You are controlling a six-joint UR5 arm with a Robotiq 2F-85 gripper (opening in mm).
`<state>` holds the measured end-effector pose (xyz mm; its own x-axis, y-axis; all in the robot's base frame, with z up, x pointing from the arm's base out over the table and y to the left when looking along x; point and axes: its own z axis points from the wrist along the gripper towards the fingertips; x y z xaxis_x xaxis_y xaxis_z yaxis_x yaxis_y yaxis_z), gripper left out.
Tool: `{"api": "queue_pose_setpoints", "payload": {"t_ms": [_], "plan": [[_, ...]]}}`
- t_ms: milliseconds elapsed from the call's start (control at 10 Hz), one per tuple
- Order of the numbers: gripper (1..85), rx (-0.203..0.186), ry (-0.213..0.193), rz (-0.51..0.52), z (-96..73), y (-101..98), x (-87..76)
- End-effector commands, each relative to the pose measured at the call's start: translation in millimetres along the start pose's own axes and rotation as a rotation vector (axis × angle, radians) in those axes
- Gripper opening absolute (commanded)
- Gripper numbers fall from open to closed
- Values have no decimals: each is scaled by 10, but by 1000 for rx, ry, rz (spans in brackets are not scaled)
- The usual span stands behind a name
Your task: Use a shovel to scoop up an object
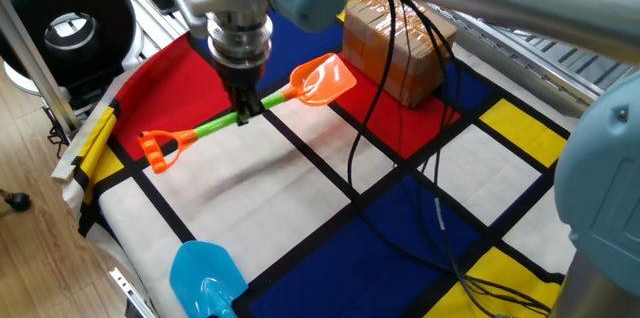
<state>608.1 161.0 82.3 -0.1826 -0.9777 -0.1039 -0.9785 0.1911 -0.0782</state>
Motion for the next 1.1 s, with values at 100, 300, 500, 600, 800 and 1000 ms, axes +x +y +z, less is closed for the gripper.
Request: {"api": "queue_pose_setpoints", "payload": {"t_ms": [100,300,500,600,800,1000], "plan": [[10,-16,-109,5,-137,10,-318],[10,-26,-137,8,-147,35,-389],[10,-34,-137,6,-147,55,-390],[10,-38,-134,10,-146,66,-380],[10,-25,-72,-1,-129,34,-221],[10,-30,-59,-2,-127,48,-186]]}}
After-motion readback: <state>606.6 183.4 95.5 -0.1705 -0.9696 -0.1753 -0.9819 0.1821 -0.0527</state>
